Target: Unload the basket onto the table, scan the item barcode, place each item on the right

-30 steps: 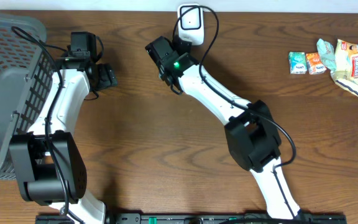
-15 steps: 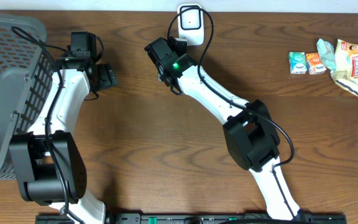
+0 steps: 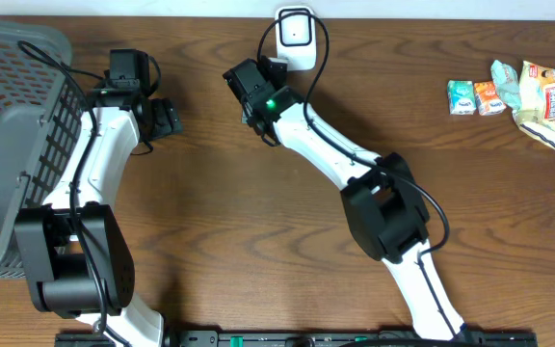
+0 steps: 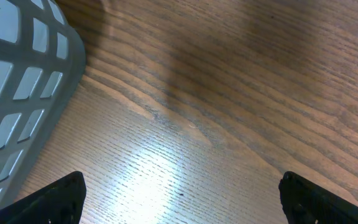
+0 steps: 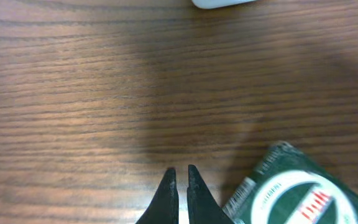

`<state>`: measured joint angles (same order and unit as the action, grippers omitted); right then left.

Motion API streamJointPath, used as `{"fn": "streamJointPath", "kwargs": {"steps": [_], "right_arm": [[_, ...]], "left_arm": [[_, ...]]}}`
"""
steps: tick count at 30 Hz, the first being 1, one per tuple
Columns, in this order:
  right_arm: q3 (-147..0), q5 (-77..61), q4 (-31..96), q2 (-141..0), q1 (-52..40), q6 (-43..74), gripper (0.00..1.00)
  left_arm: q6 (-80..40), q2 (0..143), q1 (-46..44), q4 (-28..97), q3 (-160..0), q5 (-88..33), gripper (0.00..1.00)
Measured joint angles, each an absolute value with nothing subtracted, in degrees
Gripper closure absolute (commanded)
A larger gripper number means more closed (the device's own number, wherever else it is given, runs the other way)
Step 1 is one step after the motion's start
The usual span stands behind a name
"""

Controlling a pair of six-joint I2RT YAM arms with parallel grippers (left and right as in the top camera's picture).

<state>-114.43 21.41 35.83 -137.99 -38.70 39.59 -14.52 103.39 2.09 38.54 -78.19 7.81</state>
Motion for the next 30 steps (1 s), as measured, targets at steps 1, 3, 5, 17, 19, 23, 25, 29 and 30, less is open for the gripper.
{"fn": "streamJointPath", "kwargs": {"steps": [1,3,5,17,19,23,25,29,30], "right_arm": [[-114.4,21.4,35.4,-138.8,-38.7,39.6,0.98],[-114.4,21.4,35.3,-140.5,-38.7,39.6,0.98],[-114.4,21.3,36.1,-141.8,-38.7,39.6,0.98],[-114.6,23.4,47.1,-140.5,-38.2,39.7,0.98],[-114.6,24.4,50.3,-139.9,-38.0,40.5,0.99],[-114.6,25.5,53.9,-137.7,-37.7,41.5,0.98],[-114.6,25.8,55.2,-135.6,-37.7,41.7,0.99],[-114.6,26.2,56.4,-131.5,-37.7,41.9,0.99],[-114.6,26.2,56.3,-130.7,-37.7,41.9,0.99]], "left_arm": [[-14.5,103.4,2.1,38.5,-78.2,7.8,0.02],[-14.5,103.4,2.1,38.5,-78.2,7.8,0.02],[-14.5,103.4,2.1,38.5,-78.2,7.8,0.02],[-14.5,103.4,2.1,38.5,-78.2,7.8,0.02],[-14.5,103.4,2.1,38.5,-78.2,7.8,0.02],[-14.5,103.4,2.1,38.5,-78.2,7.8,0.03],[-14.5,103.4,2.1,38.5,-78.2,7.8,0.03],[-14.5,103.4,2.1,38.5,-78.2,7.8,0.02],[-14.5,103.4,2.1,38.5,-78.2,7.8,0.03]]}}
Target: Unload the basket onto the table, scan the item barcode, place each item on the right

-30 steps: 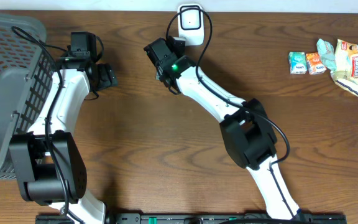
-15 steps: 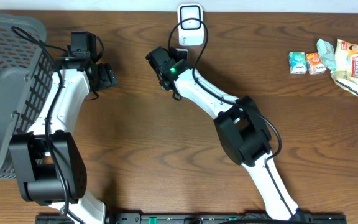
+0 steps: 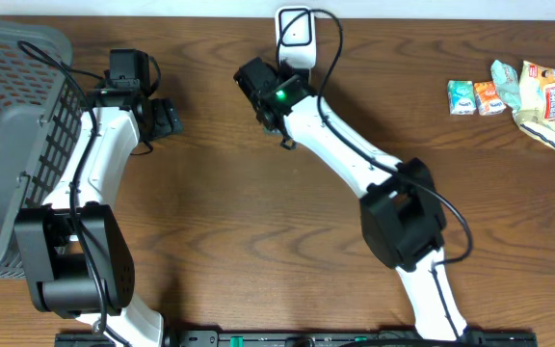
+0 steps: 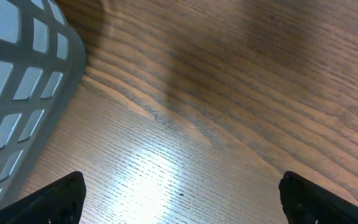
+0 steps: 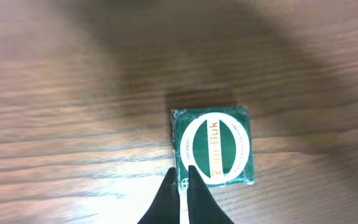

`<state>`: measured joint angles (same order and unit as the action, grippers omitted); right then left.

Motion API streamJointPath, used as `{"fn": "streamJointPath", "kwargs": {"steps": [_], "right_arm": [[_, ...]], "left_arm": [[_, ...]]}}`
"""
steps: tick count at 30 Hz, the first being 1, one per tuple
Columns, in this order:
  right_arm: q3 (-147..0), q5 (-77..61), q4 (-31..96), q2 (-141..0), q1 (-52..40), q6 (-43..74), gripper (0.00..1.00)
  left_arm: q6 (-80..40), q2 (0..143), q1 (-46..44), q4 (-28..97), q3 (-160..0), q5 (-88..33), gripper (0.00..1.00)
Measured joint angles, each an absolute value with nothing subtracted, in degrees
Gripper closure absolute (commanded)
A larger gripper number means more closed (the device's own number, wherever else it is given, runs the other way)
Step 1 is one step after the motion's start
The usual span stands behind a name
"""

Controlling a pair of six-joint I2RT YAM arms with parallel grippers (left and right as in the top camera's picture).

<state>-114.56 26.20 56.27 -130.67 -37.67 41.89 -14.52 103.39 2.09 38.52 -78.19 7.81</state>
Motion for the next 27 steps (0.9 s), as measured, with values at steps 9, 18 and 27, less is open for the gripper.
{"fn": "streamJointPath", "kwargs": {"steps": [9,18,27], "right_arm": [[-114.6,23.6,51.9,-129.2,-37.7,40.6,0.99],[-114.6,22.5,48.8,-132.9,-37.7,39.9,0.99],[-114.6,20.2,48.5,-135.9,-37.7,39.8,0.99]], "left_arm": [[-14.5,103.4,2.1,38.5,-78.2,7.8,0.03],[-14.5,103.4,2.1,38.5,-78.2,7.8,0.02],[-14.5,103.4,2.1,38.5,-78.2,7.8,0.02]]}}
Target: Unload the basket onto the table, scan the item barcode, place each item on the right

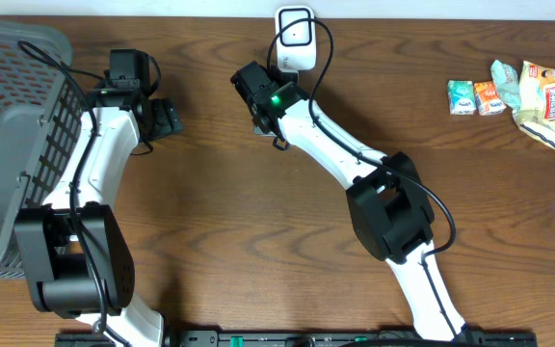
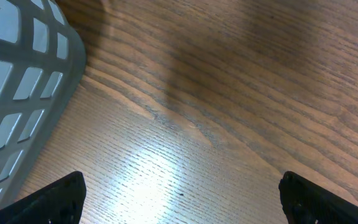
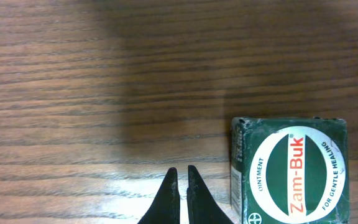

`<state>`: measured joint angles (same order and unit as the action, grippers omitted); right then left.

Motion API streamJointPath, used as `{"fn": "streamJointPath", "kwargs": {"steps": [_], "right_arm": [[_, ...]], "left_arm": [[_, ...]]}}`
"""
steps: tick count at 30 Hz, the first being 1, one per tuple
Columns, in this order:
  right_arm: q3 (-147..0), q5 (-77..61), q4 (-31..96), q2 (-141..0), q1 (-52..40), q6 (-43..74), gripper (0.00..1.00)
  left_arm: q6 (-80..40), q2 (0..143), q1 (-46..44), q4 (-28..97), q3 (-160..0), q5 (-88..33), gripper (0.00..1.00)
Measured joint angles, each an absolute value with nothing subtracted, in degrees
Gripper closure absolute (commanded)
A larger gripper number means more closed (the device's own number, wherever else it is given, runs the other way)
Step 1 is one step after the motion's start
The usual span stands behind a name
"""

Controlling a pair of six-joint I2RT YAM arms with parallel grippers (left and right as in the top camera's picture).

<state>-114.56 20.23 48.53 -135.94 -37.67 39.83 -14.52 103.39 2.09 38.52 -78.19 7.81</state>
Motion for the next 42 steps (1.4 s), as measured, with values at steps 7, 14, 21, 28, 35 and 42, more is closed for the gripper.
{"fn": "streamJointPath", "kwargs": {"steps": [7,14,21,28,35,42], "right_arm": [[-114.6,18.3,48.8,-135.9,-37.7,39.8,0.98],[-114.6,17.3,50.5,-135.9,-37.7,39.8,0.98],[-112.6,17.2,48.4,-135.9,-37.6,39.8,0.99],[-110.0,16.9,49.9,-135.9,-36.0,40.0,0.99],[-109.9,16.9,53.8,-135.9,-32.6,40.1,0.99],[-109.6,18.6,60.8,-134.6,-30.5,41.4,0.98]], "left_arm": [[-14.5,103.4,2.1,38.5,-78.2,7.8,0.02],[-14.5,103.4,2.1,38.5,-78.2,7.8,0.02],[-14.5,103.4,2.1,38.5,-78.2,7.8,0.02],[-14.5,103.4,2.1,38.5,-78.2,7.8,0.03],[-14.5,103.4,2.1,38.5,-78.2,7.8,0.02],[-14.5,103.4,2.1,38.5,-78.2,7.8,0.03]]}}
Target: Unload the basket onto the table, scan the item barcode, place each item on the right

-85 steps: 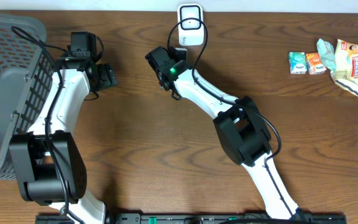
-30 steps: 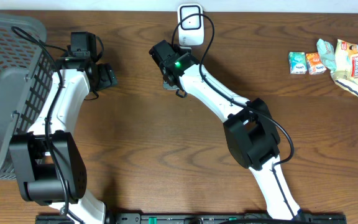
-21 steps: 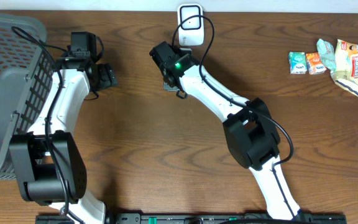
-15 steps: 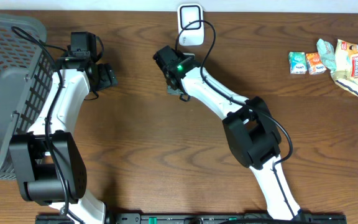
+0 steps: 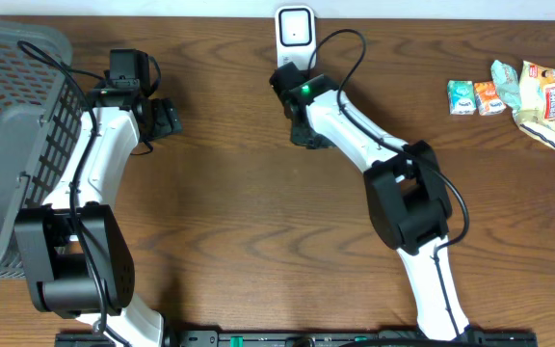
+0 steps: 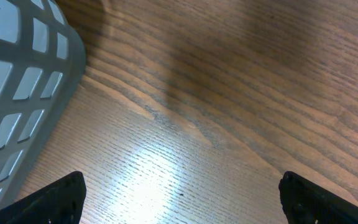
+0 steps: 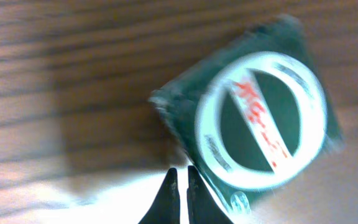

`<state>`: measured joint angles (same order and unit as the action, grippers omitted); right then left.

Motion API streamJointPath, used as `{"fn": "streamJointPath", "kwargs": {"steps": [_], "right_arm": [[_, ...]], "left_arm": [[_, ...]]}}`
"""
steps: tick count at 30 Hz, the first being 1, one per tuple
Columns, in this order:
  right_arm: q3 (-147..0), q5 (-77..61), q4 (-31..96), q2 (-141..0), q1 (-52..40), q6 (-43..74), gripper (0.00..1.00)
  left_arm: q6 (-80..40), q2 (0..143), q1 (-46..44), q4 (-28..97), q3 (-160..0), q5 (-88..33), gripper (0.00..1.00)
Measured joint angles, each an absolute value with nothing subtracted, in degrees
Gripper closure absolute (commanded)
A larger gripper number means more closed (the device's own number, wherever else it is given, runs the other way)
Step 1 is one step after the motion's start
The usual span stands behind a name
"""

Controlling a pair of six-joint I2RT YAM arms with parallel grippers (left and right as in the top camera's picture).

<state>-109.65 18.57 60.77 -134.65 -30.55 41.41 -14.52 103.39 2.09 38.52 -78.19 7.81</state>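
Observation:
A dark green Zam-Buk box with a white oval label lies tilted and blurred on the wood table in the right wrist view. My right gripper is shut with nothing between its fingers, and its tips touch the box's near left edge. Overhead, the right gripper sits just below the white scanner and covers the box. Far to the left, my left gripper stands open over bare wood next to the basket, its fingertips wide apart.
A grey mesh basket fills the left edge of the table, and its wall shows in the left wrist view. Several snack packets lie at the far right. The scanner's cable loops over the right arm.
My right gripper has moved right, from left of the scanner to just below it. The green box, square to the view then, now lies turned at an angle against the shut fingertips. The left arm has not moved.
The box first showed at the lower right of the right wrist view, with the scanner's edge at the top. Then it lay straight ahead of the shut fingertips, then to their right. Now it is turned and the gripper sits below the scanner. The left gripper stayed open throughout.

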Motion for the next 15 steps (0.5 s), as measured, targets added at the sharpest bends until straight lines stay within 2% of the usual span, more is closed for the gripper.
{"fn": "streamJointPath", "kwargs": {"steps": [4,9,12,15], "right_arm": [[-109.4,20.6,63.8,-130.5,-30.2,42.5,0.98],[-109.4,21.9,61.5,-123.3,-30.2,43.2,0.97],[-109.4,22.5,57.5,-121.0,-30.2,43.2,0.86],[-109.4,22.6,55.0,-121.1,-29.9,42.6,0.64]], "left_arm": [[-14.5,103.4,2.1,38.5,-78.2,7.8,0.02],[-14.5,103.4,2.1,38.5,-78.2,7.8,0.03],[-14.5,103.4,2.1,38.5,-78.2,7.8,0.02],[-14.5,103.4,2.1,38.5,-78.2,7.8,0.02]]}}
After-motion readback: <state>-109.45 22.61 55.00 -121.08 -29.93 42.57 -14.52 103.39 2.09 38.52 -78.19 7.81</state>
